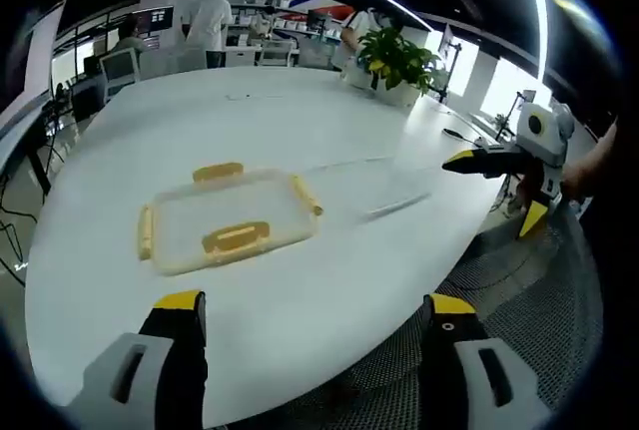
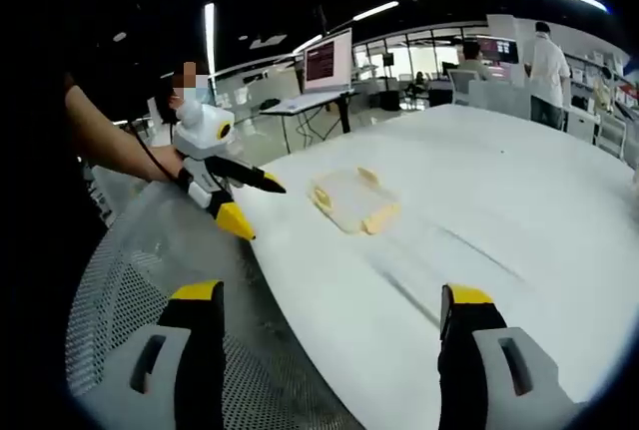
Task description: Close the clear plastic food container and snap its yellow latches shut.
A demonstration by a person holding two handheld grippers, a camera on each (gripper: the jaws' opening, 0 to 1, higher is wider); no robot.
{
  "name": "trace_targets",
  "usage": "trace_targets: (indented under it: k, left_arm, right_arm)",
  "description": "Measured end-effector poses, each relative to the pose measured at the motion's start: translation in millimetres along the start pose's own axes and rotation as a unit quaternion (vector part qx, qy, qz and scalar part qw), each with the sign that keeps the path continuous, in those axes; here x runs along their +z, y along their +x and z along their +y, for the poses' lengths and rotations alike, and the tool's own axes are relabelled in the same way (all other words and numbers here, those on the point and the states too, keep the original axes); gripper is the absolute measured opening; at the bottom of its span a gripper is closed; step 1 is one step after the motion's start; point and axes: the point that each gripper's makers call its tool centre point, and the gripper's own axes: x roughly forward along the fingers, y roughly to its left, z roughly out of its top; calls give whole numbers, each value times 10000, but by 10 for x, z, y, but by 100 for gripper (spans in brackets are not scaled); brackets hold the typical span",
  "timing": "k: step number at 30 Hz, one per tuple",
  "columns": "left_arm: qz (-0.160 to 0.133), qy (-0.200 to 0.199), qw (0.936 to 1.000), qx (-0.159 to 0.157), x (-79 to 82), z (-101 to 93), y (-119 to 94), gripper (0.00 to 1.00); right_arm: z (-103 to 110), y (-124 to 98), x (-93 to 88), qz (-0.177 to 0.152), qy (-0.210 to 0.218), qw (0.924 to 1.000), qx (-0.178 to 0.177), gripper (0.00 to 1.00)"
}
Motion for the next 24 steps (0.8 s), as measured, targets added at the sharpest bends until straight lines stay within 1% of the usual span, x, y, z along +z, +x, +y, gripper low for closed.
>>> trace_targets:
  k: [2,5,6,11,21,22,23,24]
  left_arm:
    - [12,-18,10000,-4,-6,5,2,86]
    - [-5,-41,10000,-14,-3,7,5,86]
    - [-13,-36,10000,7,0,16,3,86]
    - [-1,-32,10000,-12,0,7,2,84]
    - [-35,-72,10000,-5,19,11,-2,84]
    - [-28,-73,10000,0,18,13,-2,84]
    - [-29,-81,10000,11,20,19,-2,84]
    - [-55,-102,9999,16,30,23,-4,84]
  right_arm:
    - [2,4,-3,16,6,10000,1,87]
    - [12,19,-52,161,-81,9998,24,87]
    - [16,21,-54,150,-118,9998,26,87]
    - [4,16,-40,128,-37,9999,28,86]
    - [15,18,-48,176,-72,9998,48,84]
    - [12,11,-39,205,-156,9997,30,83]
    - [-24,-5,12,157,-502,9986,-75,81]
    - [-14,-8,24,156,-587,9981,-82,80]
